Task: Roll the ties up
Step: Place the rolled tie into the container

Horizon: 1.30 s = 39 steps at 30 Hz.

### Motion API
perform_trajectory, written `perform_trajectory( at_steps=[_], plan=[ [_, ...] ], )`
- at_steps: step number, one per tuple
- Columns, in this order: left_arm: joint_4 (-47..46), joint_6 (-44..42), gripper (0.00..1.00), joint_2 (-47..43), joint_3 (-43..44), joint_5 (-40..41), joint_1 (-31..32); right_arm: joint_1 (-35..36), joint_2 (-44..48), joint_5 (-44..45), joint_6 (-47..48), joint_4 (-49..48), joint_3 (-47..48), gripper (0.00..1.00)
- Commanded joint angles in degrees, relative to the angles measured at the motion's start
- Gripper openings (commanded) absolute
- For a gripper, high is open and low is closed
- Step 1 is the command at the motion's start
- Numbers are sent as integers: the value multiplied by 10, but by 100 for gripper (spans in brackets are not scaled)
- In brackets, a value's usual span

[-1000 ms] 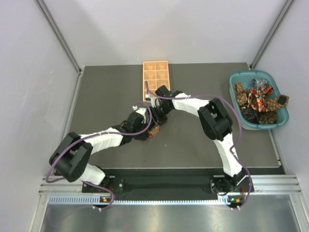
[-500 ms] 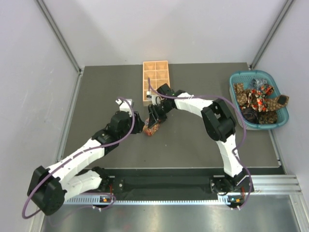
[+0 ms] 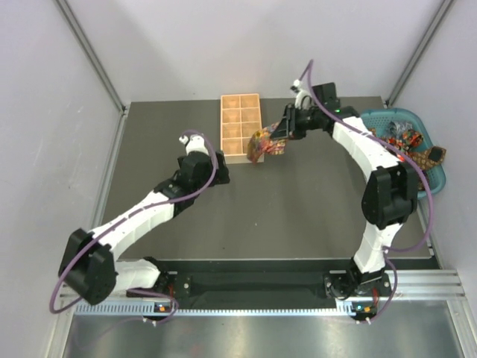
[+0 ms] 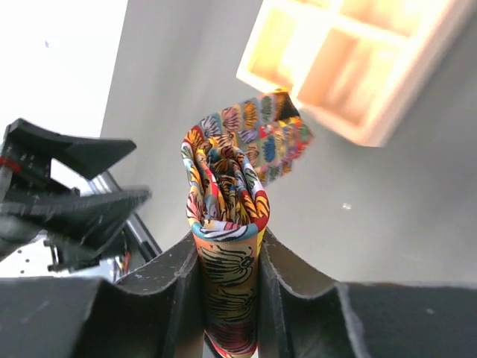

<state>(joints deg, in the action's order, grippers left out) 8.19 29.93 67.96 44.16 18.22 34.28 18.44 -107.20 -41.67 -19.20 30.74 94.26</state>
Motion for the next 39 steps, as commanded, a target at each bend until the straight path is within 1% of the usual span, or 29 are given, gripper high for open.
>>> perform_trajectory(
  at_steps=[1,2,3,5,8,11,12,14,19,23,27,30,37,39],
  plan=[
    [-25,1,99,58,72,15,-26,-28,34,-9,1,32,38,0],
    [-25,3,99,73,94,2,-43,-41,34,-3,11,47,59,0],
    [-32,2,99,100,103,-5,-51,-45,33,17,15,61,71,0],
    [-40,6,98,126,125,-24,-74,-59,29,39,25,94,100,0],
    [-53,7,97,167,147,-36,-94,-64,14,89,29,121,131,0],
    [-45,0,96,196,169,-38,-98,-65,-13,112,29,136,157,0],
    [-44,-1,96,201,172,-36,-98,-65,-16,132,29,139,160,0],
    [-42,-3,96,200,171,-33,-98,-65,-20,156,29,141,161,0],
    [-44,-8,96,198,169,-32,-99,-66,-37,176,30,148,165,0],
    [-42,-9,95,186,160,-30,-99,-59,-49,201,23,132,153,0],
    [-41,-13,95,173,149,-32,-99,-47,-71,207,11,115,159,0],
    [-41,-14,95,162,138,-37,-99,-29,-96,219,3,117,188,0],
    [-52,-12,95,140,103,-40,-98,12,-178,240,-23,129,287,0],
    [-55,-13,95,133,93,-41,-99,22,-194,243,-29,128,301,0]
  ],
)
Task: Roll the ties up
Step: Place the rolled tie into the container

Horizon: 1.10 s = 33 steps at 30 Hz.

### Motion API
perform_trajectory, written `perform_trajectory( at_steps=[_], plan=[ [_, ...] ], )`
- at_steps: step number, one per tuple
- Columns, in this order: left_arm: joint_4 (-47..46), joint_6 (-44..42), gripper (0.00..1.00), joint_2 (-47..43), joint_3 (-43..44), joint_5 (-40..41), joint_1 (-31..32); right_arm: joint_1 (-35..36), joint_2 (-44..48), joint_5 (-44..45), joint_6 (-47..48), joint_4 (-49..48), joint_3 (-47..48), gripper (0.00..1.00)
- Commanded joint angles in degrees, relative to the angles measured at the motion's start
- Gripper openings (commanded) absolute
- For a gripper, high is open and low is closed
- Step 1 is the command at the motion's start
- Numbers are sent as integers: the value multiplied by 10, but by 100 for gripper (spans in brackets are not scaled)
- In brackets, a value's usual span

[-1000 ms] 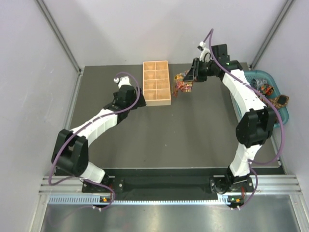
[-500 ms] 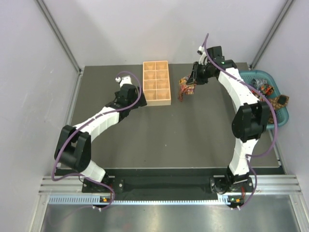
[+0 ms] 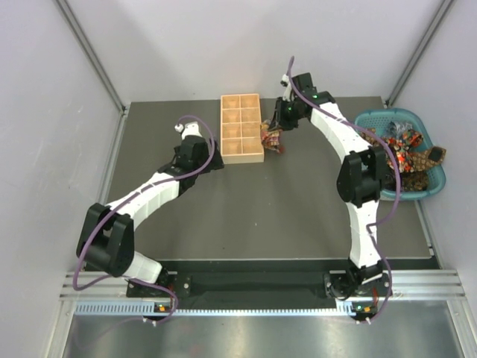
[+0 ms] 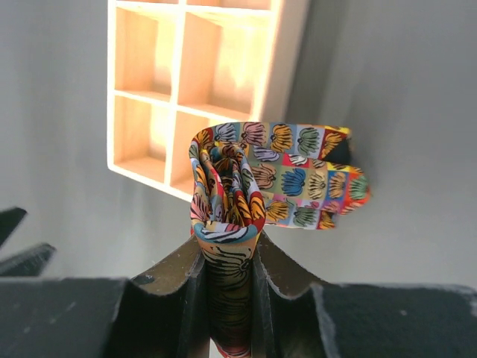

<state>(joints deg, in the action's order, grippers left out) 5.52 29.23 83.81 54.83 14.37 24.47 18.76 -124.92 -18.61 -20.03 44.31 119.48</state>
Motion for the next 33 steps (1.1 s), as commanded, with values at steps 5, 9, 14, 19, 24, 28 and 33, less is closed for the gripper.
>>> perform_trajectory(
  at_steps=[5,9,14,19,24,28,33],
  plan=[
    [-33,-8,95,-38,-30,-5,-2,47,-60,19,-41,-10,88,0],
    [-43,-9,95,-45,-41,-10,-2,67,-79,39,-52,-8,101,0],
    [-45,-16,95,-42,-44,-12,-2,86,-95,91,-75,15,103,0],
    [-50,-19,95,-42,-51,-15,-2,89,-135,125,-97,42,137,0],
    [-51,-19,95,-40,-55,-24,-2,89,-162,142,-111,36,158,0],
    [-51,-21,94,-35,-59,-29,-2,91,-180,151,-113,31,168,0],
    [-51,-22,94,-34,-58,-40,-1,97,-153,168,-117,-19,118,0]
  ],
)
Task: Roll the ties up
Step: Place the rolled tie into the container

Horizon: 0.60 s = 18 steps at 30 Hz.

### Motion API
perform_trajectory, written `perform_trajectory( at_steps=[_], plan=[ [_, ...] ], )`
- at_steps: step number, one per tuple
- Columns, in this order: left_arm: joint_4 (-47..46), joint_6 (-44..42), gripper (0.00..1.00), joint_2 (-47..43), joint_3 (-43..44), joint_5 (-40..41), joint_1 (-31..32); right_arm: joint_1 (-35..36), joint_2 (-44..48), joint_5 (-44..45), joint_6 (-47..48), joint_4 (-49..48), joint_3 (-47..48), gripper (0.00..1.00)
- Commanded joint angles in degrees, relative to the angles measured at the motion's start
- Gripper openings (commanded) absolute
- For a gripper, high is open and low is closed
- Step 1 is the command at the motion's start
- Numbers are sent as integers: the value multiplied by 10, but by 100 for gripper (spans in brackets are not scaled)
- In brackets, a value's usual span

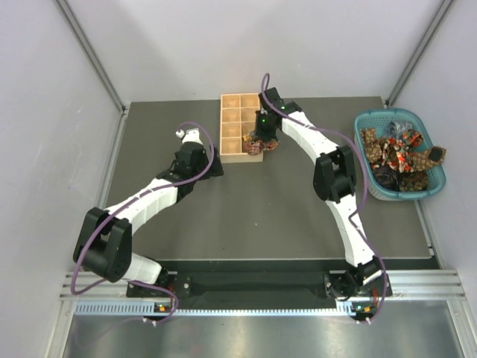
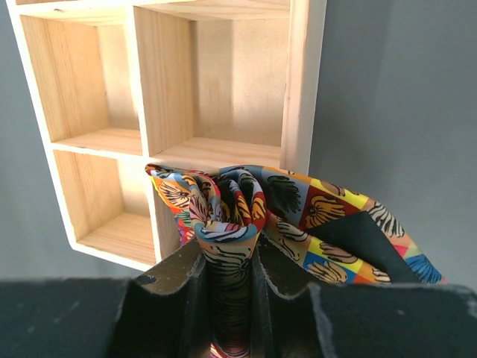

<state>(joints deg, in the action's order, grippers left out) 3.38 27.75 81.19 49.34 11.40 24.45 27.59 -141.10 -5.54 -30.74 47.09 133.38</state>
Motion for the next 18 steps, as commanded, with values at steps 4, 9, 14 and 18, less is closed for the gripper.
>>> perform_trajectory(
  at_steps=[4,9,14,18],
  plan=[
    [-29,-9,94,-10,-5,-11,-1,5,29,29,-15,-66,-37,0],
    [-29,-12,94,-8,-5,-13,-1,4,51,8,-20,-79,-52,26],
    [-29,-14,93,-3,-1,-23,-1,4,73,-16,-27,-86,-70,37],
    [-29,-16,93,-2,0,-23,-1,4,92,-21,-34,-85,-82,42]
  ],
)
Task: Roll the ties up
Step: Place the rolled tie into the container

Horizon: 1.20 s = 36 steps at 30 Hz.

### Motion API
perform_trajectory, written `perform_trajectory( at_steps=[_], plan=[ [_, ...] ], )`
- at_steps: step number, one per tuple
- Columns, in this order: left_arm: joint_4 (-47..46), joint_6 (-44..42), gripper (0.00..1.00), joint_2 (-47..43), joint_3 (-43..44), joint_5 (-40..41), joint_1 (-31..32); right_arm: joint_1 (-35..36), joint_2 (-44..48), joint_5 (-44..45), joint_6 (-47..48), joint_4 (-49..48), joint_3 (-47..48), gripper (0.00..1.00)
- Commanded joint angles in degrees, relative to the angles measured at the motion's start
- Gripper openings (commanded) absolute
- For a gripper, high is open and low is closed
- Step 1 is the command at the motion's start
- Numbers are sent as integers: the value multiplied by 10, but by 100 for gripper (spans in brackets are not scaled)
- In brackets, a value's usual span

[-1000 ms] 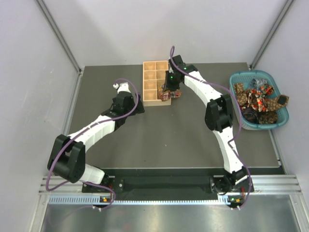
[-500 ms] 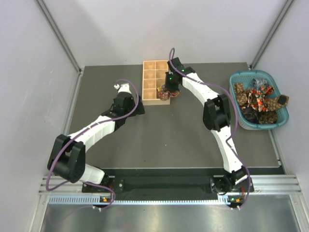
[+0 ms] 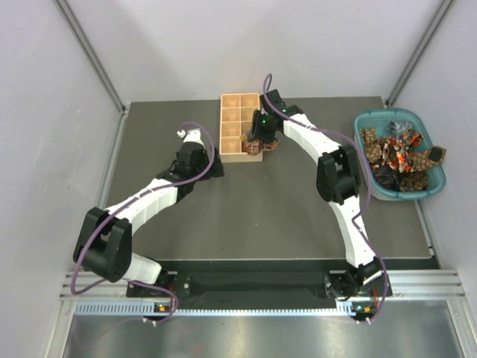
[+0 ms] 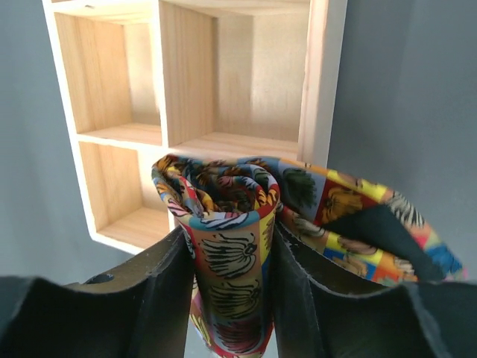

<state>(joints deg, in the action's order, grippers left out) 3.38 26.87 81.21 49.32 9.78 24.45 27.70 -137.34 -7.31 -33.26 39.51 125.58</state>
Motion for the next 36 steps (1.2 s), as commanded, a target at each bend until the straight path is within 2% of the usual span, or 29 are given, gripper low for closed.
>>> perform_trajectory(
  at_steps=[1,9,15,19,22,24,25,26,28,31,36],
  plan=[
    [-29,-9,93,-3,1,-7,-1,3,57,-5,-9,-7,-7,42],
    [-29,-10,93,-1,4,-12,-1,14,77,5,-8,-7,-44,42],
    [-29,-11,93,2,5,-15,0,28,92,26,-16,-47,-95,45],
    [-29,-12,93,3,5,-15,0,35,102,42,-23,-66,-120,51],
    [-29,-13,93,3,5,-16,0,38,115,48,-30,-84,-147,50],
    [-29,-14,93,4,6,-16,0,38,119,49,-34,-88,-153,45],
    [-30,-14,93,4,7,-16,0,38,118,49,-35,-89,-154,35],
    [-29,-14,93,4,6,-16,0,37,119,49,-35,-89,-154,29],
    [-29,-14,93,4,7,-16,1,37,119,51,-35,-90,-153,24],
    [-29,-14,93,4,6,-18,1,37,121,57,-36,-96,-150,17],
    [-29,-14,93,7,6,-20,1,33,120,64,-30,-102,-134,13]
  ],
)
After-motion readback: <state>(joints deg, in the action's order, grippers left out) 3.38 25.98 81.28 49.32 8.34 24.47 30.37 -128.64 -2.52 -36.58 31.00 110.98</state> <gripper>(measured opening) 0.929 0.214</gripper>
